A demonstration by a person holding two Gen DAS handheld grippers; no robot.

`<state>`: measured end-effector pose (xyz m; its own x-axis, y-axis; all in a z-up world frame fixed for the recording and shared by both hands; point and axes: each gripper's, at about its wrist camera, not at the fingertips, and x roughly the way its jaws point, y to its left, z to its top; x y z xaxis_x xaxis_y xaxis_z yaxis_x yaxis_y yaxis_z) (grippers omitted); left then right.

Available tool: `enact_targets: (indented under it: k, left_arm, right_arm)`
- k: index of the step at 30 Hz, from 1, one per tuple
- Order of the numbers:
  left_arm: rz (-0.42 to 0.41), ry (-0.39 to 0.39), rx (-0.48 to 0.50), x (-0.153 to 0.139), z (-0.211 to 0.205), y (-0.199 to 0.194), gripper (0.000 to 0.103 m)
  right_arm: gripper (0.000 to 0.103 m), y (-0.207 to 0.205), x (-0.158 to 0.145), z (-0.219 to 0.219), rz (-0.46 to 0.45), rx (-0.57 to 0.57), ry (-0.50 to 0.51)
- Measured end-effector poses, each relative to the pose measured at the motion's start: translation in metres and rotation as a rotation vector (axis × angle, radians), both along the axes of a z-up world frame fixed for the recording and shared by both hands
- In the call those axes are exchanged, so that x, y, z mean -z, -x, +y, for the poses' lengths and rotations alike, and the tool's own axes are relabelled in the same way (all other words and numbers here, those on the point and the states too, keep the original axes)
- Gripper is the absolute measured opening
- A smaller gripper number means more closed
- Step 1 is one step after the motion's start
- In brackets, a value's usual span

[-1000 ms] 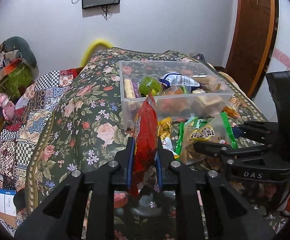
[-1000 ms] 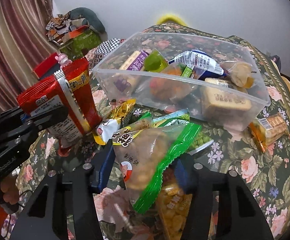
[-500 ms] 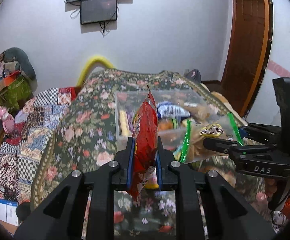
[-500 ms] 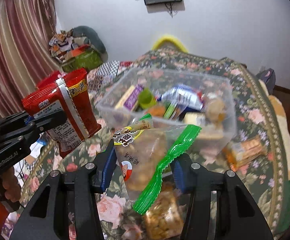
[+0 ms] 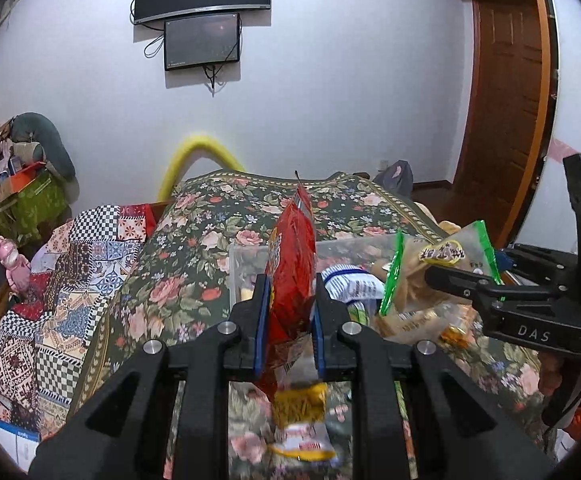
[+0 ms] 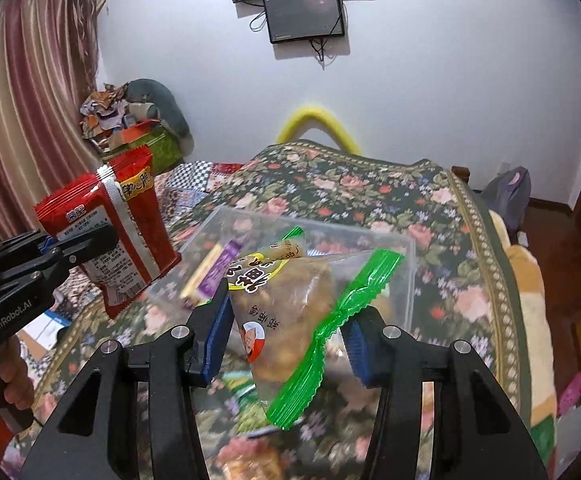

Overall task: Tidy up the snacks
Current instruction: 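Lift the red chip bag in the left tool while the right lifts the green-strip bag, then drop the red chip bag and green-strip bag into the box, opening both tools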

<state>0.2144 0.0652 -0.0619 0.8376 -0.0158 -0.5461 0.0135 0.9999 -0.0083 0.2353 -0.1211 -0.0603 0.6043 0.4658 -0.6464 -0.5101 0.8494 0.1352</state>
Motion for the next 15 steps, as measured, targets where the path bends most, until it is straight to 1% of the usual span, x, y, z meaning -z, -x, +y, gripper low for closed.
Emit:
enact_targets:
  k: [6,12,15]
  left_arm:
    - [0.049,-0.023,-0.033,0.021,-0.002,-0.036,0.018]
    - [0.082,-0.056,-0.062,0.043,-0.009,-0.062,0.018]
    - [0.105,-0.054,-0.060,0.053,-0.012,-0.071,0.018]
  right_arm:
    - [0.046,-0.030,0.011,0.005,0.008,0.039,0.023]
    - [0.047,-0.055,0.030,0.008,0.063,0.065,0.036]
    - [0.047,-0.062,0.038,0.010,0.087,0.066,0.050]
